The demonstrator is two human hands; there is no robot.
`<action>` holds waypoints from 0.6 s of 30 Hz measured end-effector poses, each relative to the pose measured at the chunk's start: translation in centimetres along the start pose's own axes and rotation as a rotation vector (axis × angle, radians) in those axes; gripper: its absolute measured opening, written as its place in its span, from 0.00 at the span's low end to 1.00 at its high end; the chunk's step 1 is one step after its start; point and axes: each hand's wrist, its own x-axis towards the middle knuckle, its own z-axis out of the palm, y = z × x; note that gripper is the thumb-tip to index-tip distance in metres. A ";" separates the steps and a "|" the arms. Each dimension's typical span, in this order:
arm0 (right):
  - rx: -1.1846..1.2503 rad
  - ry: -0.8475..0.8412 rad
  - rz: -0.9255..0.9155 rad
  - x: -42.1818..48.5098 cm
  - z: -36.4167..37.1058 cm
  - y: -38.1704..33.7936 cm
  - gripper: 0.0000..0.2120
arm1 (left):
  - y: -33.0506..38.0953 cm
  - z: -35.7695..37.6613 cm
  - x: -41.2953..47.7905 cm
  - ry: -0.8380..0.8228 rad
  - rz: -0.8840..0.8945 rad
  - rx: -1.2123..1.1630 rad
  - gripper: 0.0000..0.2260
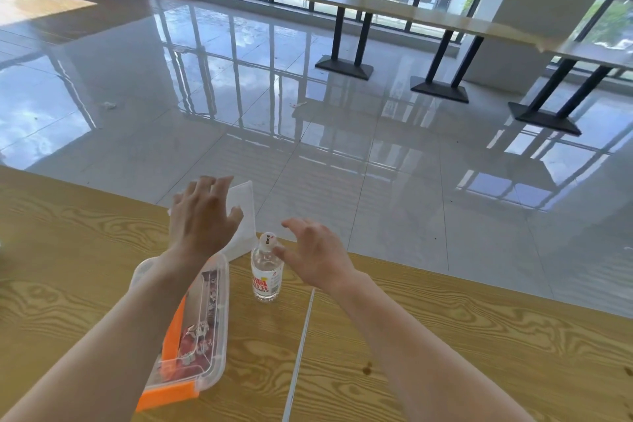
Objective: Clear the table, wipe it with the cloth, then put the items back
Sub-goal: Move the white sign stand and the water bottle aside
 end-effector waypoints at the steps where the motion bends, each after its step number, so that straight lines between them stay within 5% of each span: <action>1: -0.006 0.007 0.008 -0.5 -0.3 0.3 0.26 | 0.7 -0.4 -0.5 0.001 0.008 -0.021 0.24; 18: -0.062 0.144 0.254 -15.7 -5.3 10.5 0.27 | 15.9 -1.9 -13.1 -0.107 0.284 -0.121 0.24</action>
